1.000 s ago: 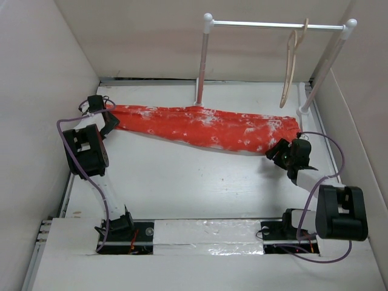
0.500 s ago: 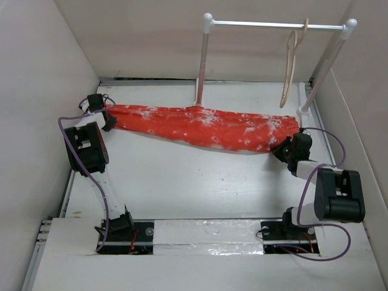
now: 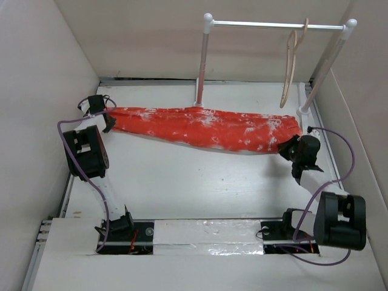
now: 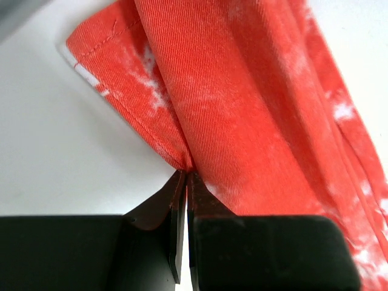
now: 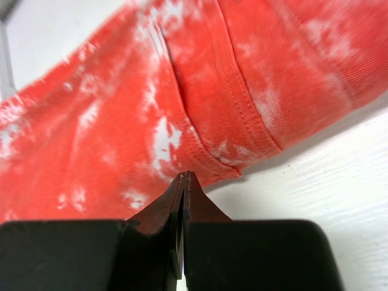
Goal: Place the trousers on the hanger
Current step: Fold the trousers at the center of the board.
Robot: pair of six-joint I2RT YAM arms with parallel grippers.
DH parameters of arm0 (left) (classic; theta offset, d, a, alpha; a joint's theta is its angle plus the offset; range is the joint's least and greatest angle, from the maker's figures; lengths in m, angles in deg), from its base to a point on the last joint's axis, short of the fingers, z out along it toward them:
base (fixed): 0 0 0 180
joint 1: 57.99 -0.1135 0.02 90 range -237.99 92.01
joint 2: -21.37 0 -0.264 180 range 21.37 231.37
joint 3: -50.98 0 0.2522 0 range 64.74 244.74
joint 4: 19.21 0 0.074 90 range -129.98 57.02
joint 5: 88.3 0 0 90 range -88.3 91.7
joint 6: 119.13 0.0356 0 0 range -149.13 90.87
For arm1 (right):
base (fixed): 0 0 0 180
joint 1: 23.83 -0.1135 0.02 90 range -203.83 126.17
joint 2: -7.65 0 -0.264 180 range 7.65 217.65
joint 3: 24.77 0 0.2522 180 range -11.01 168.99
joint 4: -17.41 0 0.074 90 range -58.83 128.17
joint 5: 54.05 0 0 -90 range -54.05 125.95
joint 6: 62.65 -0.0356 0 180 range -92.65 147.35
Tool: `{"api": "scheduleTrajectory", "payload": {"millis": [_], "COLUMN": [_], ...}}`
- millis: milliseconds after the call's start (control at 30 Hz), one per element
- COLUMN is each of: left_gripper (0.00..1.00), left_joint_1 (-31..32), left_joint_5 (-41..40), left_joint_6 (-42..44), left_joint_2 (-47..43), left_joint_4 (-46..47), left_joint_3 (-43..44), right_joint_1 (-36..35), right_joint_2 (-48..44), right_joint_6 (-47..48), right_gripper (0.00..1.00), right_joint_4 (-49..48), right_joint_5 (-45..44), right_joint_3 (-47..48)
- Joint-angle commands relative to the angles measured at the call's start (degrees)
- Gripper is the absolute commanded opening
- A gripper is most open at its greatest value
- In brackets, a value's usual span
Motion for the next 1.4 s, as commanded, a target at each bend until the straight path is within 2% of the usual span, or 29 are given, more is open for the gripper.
{"api": "scheduleTrajectory", "payload": {"millis": [0, 133, 233, 300, 333, 367, 433, 467, 533, 600, 700, 800, 900, 933, 967, 1133, 1233, 1333, 1367], "left_gripper": [0.00, 0.00, 0.00, 0.00, 0.00, 0.00, 0.00, 0.00, 0.00, 0.00, 0.00, 0.00, 0.00, 0.00, 0.00, 0.00, 0.00, 0.00, 0.00], "left_joint_1": [-0.7, -0.7, -0.7, -0.7, -0.7, -0.7, -0.7, -0.7, -0.7, -0.7, -0.7, -0.7, -0.7, -0.7, -0.7, -0.7, -0.7, -0.7, -0.7], "left_joint_5": [-4.2, -7.7, -8.5, -8.3, -8.5, -8.2, -8.2, -8.1, -7.7, -7.2, -5.9, -4.7, -4.6, -4.6, -4.6, -9.3, -11.5, -14.3, -15.3], "left_joint_6": [2.6, 3.2, 3.6, 3.6, 3.9, 4.3, 5.1, 5.4, 5.9, 6.0, 6.1, 6.1, 6.2, 6.2, 6.3, 7.3, 7.7, 8.3, 8.4], "left_joint_2": [-9.2, -15.6, -21.7, -25.4, -26.3, -27.3, -29.5, -30.0, -31.0, -31.8, -32.1, -31.6, -31.0, -30.8, -30.7, -28.4, -28.1, -29.7, -29.7], "left_joint_4": [-1.9, -5.3, -5.6, -6.7, -7.2, -7.2, -8.0, -8.1, -8.5, -8.3, -7.4, -7.1, -7.1, -7.1, -7.1, -9.0, -9.9, -11.8, -12.5], "left_joint_3": [-1.9, -7.7, -15.7, -17.3, -18.7, -19.3, -20.0, -20.5, -20.8, -21.4, -21.9, -22.0, -21.6, -21.6, -21.3, -20.2, -20.0, -20.7, -20.8], "right_joint_1": [1.8, 7.6, 8.9, 9.5, 9.5, 9.0, 8.5, 8.5, 8.5, 8.5, 9.0, 8.5, 7.9, 7.9, 7.4, 6.9, 7.6, 10.4, 11.5], "right_joint_2": [-6.7, -13.2, -18.8, -21.9, -23.4, -23.1, -19.8, -14.5, -8.6, -1.2, 7.4, 13.9, 16.3, 16.1, 15.7, 9.5, 0.4, -15.6, -15.6], "right_joint_6": [2.4, 3.5, 4.6, 4.7, 4.0, 3.5, 4.7, 5.1, 5.1, 3.2, -1.0, -4.2, -5.8, -6.1, -6.1, -5.8, -4.5, -2.3, -1.6], "right_gripper": [0.00, 0.00, 0.00, 0.00, 0.27, 0.46, 0.84, 0.87, 0.89, 0.89, 0.87, 0.80, 0.37, 0.10, 0.01, 0.00, 0.00, 0.00, 0.00], "right_joint_4": [0.4, 4.1, 7.6, 7.8, 5.9, 3.1, 3.7, 5.0, 5.2, 0.8, -3.9, -6.8, -8.3, -8.3, -7.8, -7.5, -4.4, 3.9, 6.0], "right_joint_5": [-0.4, 5.0, 8.2, 7.9, 7.7, 7.2, 6.0, 6.2, 10.3, 13.2, 15.5, 14.9, 13.8, 13.4, 13.0, 9.7, 7.6, 5.2, 5.2], "right_joint_3": [-1.7, -4.0, -6.3, -8.6, -9.7, -10.4, -7.6, -5.9, -1.4, -0.4, 1.7, 4.3, 5.8, 5.9, 6.0, 1.9, -3.1, -7.8, -8.6]}}
